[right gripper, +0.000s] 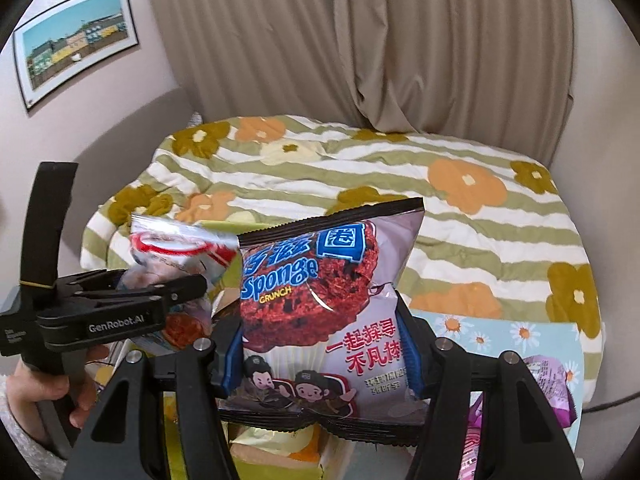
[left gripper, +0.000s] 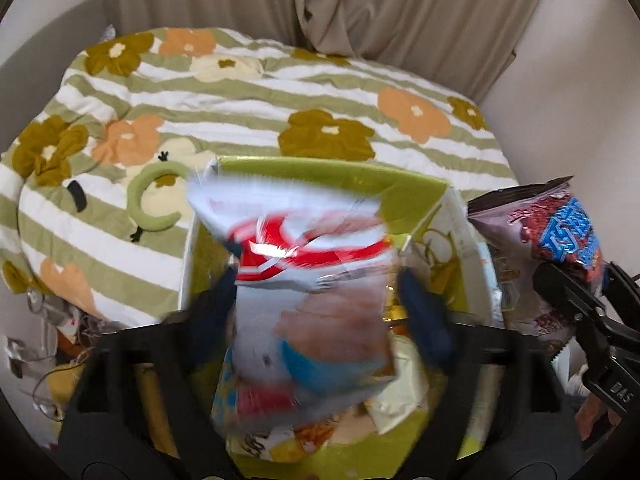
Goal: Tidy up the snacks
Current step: 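Carry both bags over the box and open both grippers to drop them in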
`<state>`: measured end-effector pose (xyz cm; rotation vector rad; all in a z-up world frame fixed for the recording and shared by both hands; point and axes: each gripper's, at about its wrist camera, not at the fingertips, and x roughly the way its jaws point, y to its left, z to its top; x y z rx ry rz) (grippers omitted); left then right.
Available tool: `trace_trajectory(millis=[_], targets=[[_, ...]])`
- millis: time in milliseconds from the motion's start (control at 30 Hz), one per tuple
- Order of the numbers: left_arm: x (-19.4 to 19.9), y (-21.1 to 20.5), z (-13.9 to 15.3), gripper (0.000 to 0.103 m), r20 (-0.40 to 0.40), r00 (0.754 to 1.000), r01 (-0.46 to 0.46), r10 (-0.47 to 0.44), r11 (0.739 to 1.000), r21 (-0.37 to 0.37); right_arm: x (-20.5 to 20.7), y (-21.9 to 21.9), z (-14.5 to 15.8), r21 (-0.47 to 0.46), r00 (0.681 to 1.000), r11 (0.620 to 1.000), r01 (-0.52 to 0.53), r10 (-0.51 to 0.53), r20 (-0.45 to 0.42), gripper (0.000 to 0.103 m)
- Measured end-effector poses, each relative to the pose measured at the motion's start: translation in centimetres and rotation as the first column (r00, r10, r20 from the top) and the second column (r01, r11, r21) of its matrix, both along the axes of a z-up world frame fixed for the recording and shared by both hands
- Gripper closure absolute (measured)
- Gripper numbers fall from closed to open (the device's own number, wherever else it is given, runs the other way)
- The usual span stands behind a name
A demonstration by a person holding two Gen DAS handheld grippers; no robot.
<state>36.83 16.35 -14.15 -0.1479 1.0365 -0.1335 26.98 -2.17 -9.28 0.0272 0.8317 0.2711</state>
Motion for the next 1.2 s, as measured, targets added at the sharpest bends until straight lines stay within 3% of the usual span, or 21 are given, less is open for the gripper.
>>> trace_trajectory(millis=[33,367,700,933,1000,1133,1200], targets=[[0.1,0.1,-0.3,0.001,0.008,1.000,0.007,-0.007,1.000,-0.005,0.1,0.1,-0.2,-0.004,1.000,1.000,0.007,-0.007,-0.006,0.046],[-2.4,0.7,-1.0,0.001,-0.009,1.000,0.013,-0.013,0.999,-0.031,0.3,0.9,-0.9,-0.028,0.999,1.000,0.012,-0.013,-0.045,0.046],[-5.7,0.7,0.6,0.001,0.015,0.998,-0.065,0.065,0.998,0.015,2.7,2.0,-1.1,0.022,0.994,0.996,-0.087,0.088,-0.064,0.045],[-6.3,1.5,-0.1,0.001,-0.001,0.991,-0.132,0.132,0.991,0.032,5.3,2.9,-2.0,0.046,0.984,0.988,-0.147,0.151,-0.095,0.045],[-6.5,1.5,-0.4,0.001,-0.008,0.989,-0.144,0.144,0.989,0.042,6.1,3.2,-2.7,0.068,0.978,0.983,-0.168,0.175,-0.116,0.040],[-7.0,2.0,-1.2,0.001,-0.020,0.985,-0.170,0.171,0.984,0.043,6.6,3.4,-3.3,0.106,0.975,0.978,-0.182,0.194,-0.110,0.007],[-7.1,2.1,-1.5,0.001,-0.026,0.983,-0.179,0.180,0.983,0.037,6.3,3.4,-3.4,0.097,0.977,0.978,-0.186,0.195,-0.087,0.005]])
